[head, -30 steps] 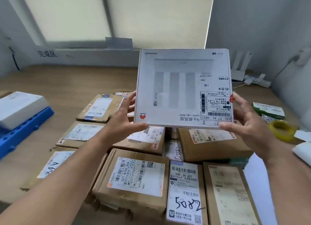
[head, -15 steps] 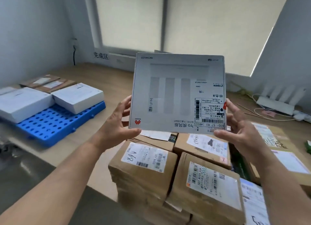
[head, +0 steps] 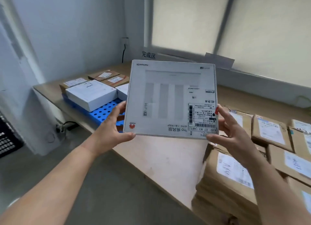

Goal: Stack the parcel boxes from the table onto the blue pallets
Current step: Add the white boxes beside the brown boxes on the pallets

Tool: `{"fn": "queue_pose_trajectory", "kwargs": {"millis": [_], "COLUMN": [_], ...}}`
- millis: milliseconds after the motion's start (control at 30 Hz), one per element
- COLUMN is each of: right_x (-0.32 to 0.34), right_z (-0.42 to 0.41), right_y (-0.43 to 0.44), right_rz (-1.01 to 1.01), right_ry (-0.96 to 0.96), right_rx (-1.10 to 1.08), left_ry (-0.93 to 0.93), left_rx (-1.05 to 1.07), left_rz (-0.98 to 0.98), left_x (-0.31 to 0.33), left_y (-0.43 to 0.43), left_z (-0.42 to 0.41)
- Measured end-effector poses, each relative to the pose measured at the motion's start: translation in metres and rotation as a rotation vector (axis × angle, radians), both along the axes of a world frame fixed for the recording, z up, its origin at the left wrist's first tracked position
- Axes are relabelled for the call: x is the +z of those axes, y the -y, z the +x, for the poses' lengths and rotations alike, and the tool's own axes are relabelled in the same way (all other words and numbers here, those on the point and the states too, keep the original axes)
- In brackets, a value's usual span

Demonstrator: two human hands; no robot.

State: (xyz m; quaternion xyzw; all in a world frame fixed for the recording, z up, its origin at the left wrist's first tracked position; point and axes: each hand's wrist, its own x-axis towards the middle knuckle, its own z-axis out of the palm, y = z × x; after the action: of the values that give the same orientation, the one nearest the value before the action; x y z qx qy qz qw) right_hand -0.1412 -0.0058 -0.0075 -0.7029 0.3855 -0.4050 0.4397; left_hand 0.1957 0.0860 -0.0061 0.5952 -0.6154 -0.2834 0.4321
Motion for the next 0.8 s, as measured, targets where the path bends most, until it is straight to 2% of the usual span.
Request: {"fn": "queue_pose_trajectory", "kwargs": {"millis": [400, 800], "right_x": [-0.071, -0.142], "right_z": [0.151, 0.255], "right_y": [0.026, 0.065], "right_rz": [0.181, 0.397], "right_ry": [-0.037, 0.013], "right_rx": [0.168, 0.142], "left_ry": [-0.024, 0.012], "left_rx": [0.175, 0.130], "left_rz": [0.205, 0.460], "left_x": [-0.040, -0.074], "left_y": [-0.034, 0.038], "left_z": [0.130, 0.238]}}
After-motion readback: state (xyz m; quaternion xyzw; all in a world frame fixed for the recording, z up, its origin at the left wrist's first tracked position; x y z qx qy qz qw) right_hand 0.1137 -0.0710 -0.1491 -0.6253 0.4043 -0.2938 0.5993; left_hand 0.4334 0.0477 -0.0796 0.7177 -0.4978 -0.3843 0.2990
